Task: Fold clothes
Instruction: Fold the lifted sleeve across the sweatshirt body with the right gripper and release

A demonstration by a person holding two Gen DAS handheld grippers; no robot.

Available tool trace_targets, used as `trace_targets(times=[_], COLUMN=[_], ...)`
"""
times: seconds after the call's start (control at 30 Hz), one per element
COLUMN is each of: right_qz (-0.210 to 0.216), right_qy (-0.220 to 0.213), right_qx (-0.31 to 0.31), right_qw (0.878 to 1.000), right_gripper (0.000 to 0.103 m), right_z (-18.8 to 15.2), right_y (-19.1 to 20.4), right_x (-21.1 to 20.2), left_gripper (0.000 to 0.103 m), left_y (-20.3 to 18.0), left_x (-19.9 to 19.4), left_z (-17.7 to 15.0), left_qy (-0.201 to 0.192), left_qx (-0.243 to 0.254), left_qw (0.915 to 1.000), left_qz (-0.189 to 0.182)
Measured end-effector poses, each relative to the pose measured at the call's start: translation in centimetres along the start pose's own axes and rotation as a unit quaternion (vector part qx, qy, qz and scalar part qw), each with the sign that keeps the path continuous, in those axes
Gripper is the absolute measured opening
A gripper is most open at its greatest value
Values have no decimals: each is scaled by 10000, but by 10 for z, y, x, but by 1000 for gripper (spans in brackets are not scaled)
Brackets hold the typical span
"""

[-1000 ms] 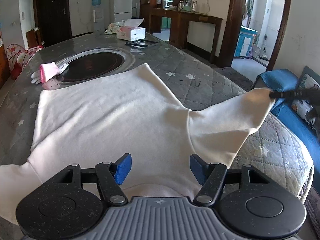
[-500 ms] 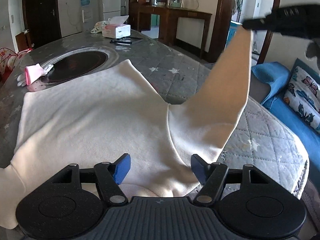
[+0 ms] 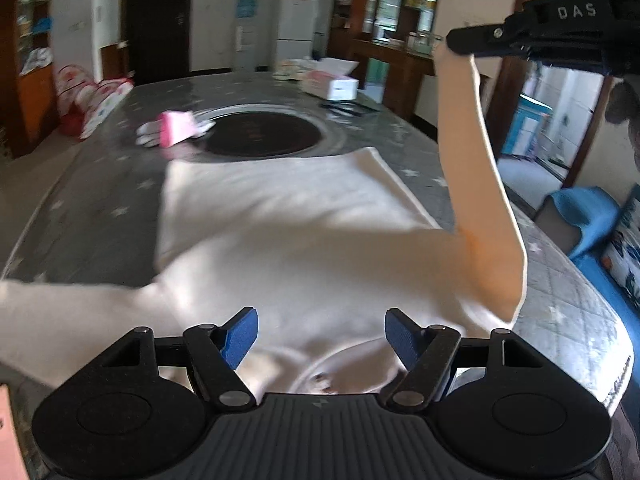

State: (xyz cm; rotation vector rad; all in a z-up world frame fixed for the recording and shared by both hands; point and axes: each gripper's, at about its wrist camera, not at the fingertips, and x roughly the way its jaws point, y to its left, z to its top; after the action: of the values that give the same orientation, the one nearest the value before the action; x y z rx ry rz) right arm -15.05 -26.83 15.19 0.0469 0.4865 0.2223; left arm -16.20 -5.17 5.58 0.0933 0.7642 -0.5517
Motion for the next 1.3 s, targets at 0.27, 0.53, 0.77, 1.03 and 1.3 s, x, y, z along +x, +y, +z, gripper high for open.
trace_targets(times=[0.27, 0.53, 0.77, 1.03, 1.3], right_qz=[542, 646, 4, -272, -16], right_qy=[489, 625, 1143, 1787, 1722], right_qx=[-406, -676, -774, 172, 878], right_qw=[9965, 9937, 9904, 9834, 9811], right_gripper=[4, 11, 18, 18, 25], right_z=[-19, -27, -52, -108, -120], right_y=[61, 75, 18, -51, -62], right_x=[46, 44, 28, 13, 25], left_gripper=[73, 73, 72, 51, 49], left_y=[22, 25, 31, 29, 22], left_x=[-6, -10, -13, 4, 27], left_z=[-12, -10, -2, 10, 8], left_qy=[5, -48, -178, -122, 147], left_qx=[-296, -343, -450, -391, -269], left_qw=[9995, 9994, 9988, 9991, 9994], left_qz=[94, 37, 106, 82, 128])
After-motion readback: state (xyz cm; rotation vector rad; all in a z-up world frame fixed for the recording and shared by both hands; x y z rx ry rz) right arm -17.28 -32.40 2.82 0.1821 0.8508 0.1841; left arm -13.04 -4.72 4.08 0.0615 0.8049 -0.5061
